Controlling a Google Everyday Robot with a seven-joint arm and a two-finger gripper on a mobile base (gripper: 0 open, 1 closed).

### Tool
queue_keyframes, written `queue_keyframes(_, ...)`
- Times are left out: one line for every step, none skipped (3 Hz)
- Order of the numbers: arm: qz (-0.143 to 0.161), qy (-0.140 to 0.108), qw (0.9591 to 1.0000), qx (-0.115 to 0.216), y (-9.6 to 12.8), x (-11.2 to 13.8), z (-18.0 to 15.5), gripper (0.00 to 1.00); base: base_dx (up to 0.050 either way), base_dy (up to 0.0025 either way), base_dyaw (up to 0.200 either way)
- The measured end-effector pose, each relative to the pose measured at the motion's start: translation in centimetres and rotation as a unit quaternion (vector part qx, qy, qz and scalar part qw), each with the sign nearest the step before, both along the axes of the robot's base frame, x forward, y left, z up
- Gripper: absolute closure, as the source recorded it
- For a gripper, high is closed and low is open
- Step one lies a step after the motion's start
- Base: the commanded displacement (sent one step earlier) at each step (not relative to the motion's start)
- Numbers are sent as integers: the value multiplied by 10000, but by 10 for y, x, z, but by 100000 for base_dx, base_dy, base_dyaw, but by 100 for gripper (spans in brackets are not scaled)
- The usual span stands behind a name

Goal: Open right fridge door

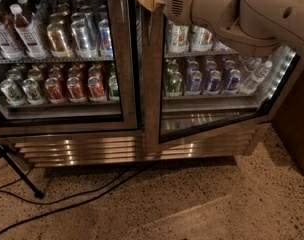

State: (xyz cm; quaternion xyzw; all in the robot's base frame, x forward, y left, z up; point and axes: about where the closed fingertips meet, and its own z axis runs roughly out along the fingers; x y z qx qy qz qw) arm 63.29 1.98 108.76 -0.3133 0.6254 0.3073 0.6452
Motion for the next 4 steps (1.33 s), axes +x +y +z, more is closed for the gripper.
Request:
queue_keyframes(0,0,10000,0,-6,1,0,89,0,0,0)
queue_keyframes(0,0,10000,0,-6,1,0,100,0,0,0)
queue_keyframes(1,0,10000,0,-6,1,0,81,0,0,0)
queue_keyframes(1,0,10000,0,-6,1,0,58,0,0,0)
